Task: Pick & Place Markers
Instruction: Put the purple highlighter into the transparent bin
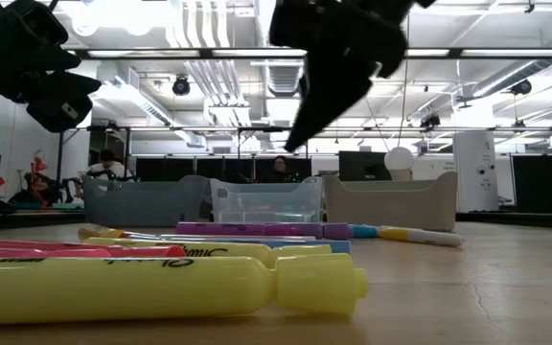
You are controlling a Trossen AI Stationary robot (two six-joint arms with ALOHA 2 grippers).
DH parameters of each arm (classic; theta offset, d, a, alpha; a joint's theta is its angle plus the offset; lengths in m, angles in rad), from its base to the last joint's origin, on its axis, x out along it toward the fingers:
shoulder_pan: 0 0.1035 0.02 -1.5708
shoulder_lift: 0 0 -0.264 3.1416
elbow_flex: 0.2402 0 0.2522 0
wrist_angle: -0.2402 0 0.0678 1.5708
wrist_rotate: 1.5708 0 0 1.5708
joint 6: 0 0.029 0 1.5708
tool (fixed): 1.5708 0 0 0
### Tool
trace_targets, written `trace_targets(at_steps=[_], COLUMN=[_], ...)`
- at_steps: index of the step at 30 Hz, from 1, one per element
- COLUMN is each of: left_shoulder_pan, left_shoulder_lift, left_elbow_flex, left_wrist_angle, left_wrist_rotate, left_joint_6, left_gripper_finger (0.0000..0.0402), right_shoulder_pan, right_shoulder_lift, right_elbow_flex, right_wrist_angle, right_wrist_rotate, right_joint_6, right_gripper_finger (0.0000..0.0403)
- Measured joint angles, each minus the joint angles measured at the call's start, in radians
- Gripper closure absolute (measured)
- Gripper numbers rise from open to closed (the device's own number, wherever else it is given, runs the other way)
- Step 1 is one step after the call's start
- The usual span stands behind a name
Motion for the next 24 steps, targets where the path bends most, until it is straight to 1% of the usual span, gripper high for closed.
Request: trace_targets(at_steps=[7, 13, 19, 22, 24], left_shoulder_pan=[0.0, 0.0, 0.0, 0.0, 0.0], left_shoulder_lift=[-0.001, 0.002, 0.004, 0.004, 0.005], left_elbow_flex=[0.0, 0.0, 0.0, 0.0, 0.0], left_wrist_angle=[0.008, 0.01, 0.01, 0.01, 0.01], left_wrist_rotate=[0.0, 0.0, 0.0, -0.001, -0.004], left_joint_6=[-0.003, -0.005, -0.006, -0.006, -0.006], left_gripper_finger=[0.0262, 0.0262, 0.0262, 0.0262, 0.0262], right_shoulder_pan=[0.001, -0.009, -0.007, -0.007, -0.007], right_shoulder_lift=[0.039, 0.096, 0.17, 0.185, 0.185], right_elbow_flex=[-0.04, -0.071, -0.051, -0.05, -0.05], right_wrist_angle=[-0.002, 0.001, 0.015, 0.016, 0.016], right_wrist_rotate=[0.016, 0.023, 0.018, 0.015, 0.014], right_joint_6=[0.079, 0.084, 0.086, 0.089, 0.091], right_gripper_finger=[0.0265, 0.0267, 0.0269, 0.0276, 0.0289])
